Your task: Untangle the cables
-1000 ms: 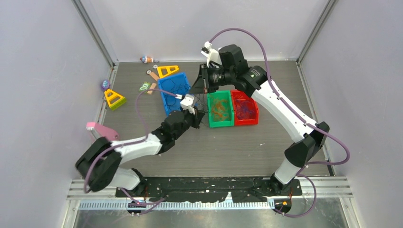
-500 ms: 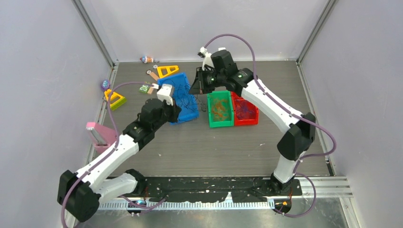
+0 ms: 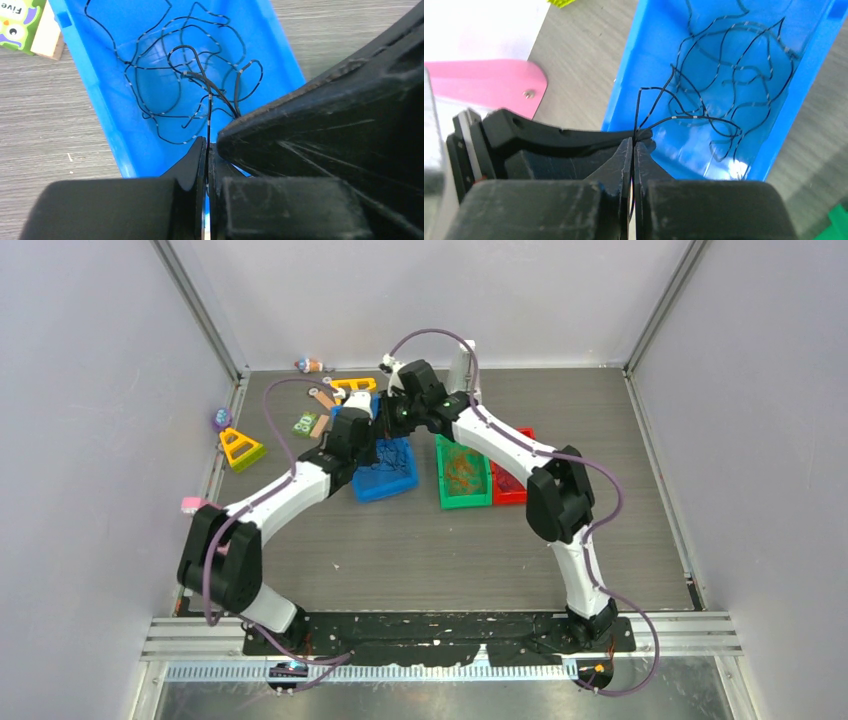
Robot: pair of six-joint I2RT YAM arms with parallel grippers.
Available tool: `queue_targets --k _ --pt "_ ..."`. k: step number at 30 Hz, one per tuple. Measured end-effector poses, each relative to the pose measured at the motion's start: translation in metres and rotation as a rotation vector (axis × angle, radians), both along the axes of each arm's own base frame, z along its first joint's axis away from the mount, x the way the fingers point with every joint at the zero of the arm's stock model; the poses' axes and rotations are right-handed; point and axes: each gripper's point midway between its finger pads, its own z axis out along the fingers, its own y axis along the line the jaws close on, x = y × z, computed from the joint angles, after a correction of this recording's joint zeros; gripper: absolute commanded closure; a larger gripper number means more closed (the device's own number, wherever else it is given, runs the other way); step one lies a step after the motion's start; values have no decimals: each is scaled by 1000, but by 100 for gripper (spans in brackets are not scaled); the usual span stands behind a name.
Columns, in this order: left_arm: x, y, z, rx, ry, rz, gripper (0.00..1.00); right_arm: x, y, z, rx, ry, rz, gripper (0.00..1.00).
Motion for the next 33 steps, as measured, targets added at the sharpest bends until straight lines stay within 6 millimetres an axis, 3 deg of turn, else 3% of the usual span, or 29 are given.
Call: queue_targets --k 3,7,11,16,18,20,22,27,28,31,33 --pt "13 9 -17 56 39 56 79 19 11 -17 -11 -12 -22 95" --pt "14 20 -26 89 80 92 41 37 19 -42 -46 -18 -64 95" --pt "9 24 -13 59 55 105 34 45 15 -66 -108 -22 -114 95" --pt "1 27 27 8 -27 107 31 50 15 -82 -185 -59 -151 94" --pt "-2 30 40 -5 -52 109 31 50 15 -87 -214 -71 -155 82" --pt "-6 35 49 -12 -61 118 30 47 14 -91 -247 -82 -158 48" --pt "-10 42 53 -21 -59 132 30 45 14 -92 -269 -94 -157 31" --pt "-17 63 66 -76 -69 179 25 40 11 -89 -313 -120 -164 20" --pt "-21 66 68 -89 -76 186 25 37 8 -84 -317 -122 -165 12" --pt "-34 75 73 -109 -97 197 21 30 0 -57 -305 -139 -168 0" --pt "-41 76 73 -118 -105 190 10 24 -7 -26 -278 -164 -172 4"
